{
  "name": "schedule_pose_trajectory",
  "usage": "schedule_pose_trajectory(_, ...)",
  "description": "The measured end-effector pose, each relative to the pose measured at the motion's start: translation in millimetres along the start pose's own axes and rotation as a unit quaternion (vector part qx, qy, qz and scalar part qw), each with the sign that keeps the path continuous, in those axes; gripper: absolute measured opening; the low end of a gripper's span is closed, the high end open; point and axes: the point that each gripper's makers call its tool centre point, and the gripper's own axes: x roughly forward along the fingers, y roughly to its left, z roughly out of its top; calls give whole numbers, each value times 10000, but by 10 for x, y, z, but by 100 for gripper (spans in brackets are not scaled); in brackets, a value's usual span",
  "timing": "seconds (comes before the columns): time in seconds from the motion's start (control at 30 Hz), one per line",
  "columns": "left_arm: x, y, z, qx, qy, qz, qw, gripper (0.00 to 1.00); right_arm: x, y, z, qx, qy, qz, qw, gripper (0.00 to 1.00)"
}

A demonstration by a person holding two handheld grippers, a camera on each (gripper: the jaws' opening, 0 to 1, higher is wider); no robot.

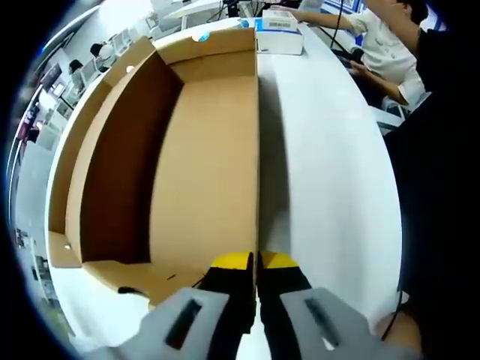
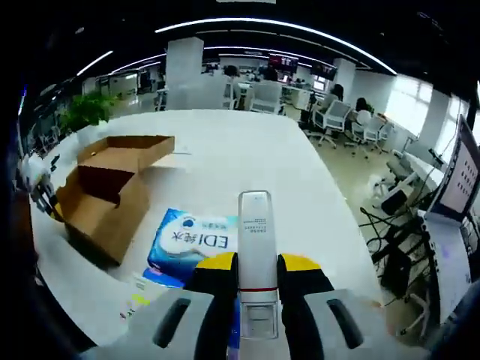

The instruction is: Operate the shoe box by opening the lid, removing the specified soft item, and placing it in the target area until the item is outside and the box remains undamaged.

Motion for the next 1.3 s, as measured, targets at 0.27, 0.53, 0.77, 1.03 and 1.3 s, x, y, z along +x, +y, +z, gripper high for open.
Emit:
schedule_pose_trajectory(0.27, 4, 15, -7, -5, 22, 0, 10000, 2, 326, -114, -331, 201, 250, 24, 9995, 20)
schedule_pose_trajectory(0.53, 3, 16, -12, -13, 20, -6, 10000, 2, 547, -138, -549, 185, 517, 101, 9984, 20)
schedule_pose_trajectory(0.77, 2, 11, -16, -25, 29, -8, 10000, 2, 644, -179, -636, 262, 589, 134, 9978, 20)
schedule_pose_trajectory(1.03, -4, -3, -22, -42, 42, -6, 10000, 2, 653, -192, -654, 60, 692, 196, 9974, 21)
schedule_pose_trajectory(1.3, -8, -11, -25, -56, 42, -7, 10000, 2, 658, -184, -669, -113, 718, 210, 9971, 25)
